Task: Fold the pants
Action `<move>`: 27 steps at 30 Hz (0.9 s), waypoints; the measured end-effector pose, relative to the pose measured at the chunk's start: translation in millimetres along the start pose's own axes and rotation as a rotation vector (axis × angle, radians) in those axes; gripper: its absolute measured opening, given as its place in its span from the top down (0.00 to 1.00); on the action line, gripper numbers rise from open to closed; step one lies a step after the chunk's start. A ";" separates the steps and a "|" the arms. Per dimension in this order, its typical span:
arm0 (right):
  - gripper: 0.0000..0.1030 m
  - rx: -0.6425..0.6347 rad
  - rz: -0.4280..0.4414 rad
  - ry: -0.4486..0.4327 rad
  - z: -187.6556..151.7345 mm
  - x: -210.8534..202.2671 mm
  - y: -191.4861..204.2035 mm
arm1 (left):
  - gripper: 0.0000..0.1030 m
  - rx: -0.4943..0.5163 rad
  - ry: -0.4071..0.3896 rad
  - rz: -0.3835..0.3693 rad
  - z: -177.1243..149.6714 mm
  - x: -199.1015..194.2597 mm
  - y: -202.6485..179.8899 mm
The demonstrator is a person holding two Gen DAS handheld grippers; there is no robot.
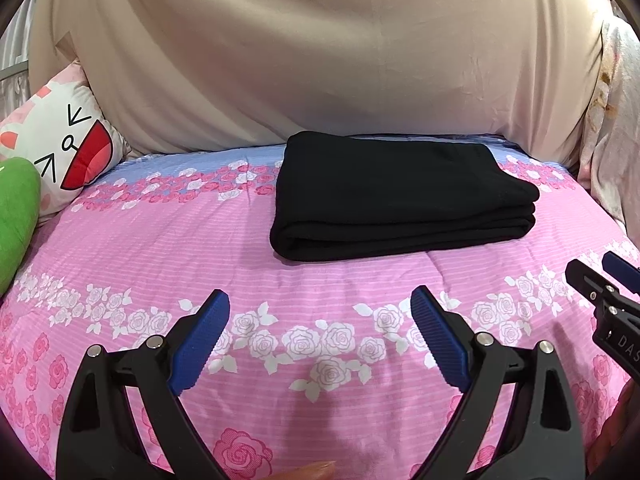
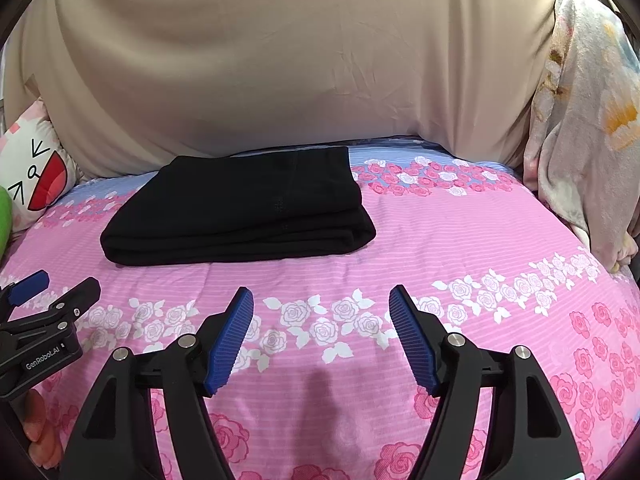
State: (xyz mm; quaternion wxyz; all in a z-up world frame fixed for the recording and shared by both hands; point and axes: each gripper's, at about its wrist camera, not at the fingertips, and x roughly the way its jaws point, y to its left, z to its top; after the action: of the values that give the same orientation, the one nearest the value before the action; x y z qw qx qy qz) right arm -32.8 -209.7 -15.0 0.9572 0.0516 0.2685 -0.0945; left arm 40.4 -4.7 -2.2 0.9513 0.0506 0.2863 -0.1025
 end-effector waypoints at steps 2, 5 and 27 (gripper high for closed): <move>0.33 -0.001 0.002 0.001 0.0 0.3 -0.3 | 0.13 0.001 -0.001 0.002 -0.3 -0.3 -1.0; 0.33 -0.002 0.002 0.000 0.3 0.7 -0.9 | 0.13 0.000 -0.001 0.003 -0.6 -0.2 -1.3; 0.33 0.000 -0.001 -0.001 -0.1 -0.3 -0.3 | 0.21 0.014 -0.008 -0.007 -1.8 -1.8 -0.1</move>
State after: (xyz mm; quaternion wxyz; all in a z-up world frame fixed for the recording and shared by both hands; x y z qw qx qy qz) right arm -33.2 -209.9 -14.9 0.9574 0.0513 0.2680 -0.0949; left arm 38.0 -4.2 -2.7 0.9517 0.0558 0.2818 -0.1079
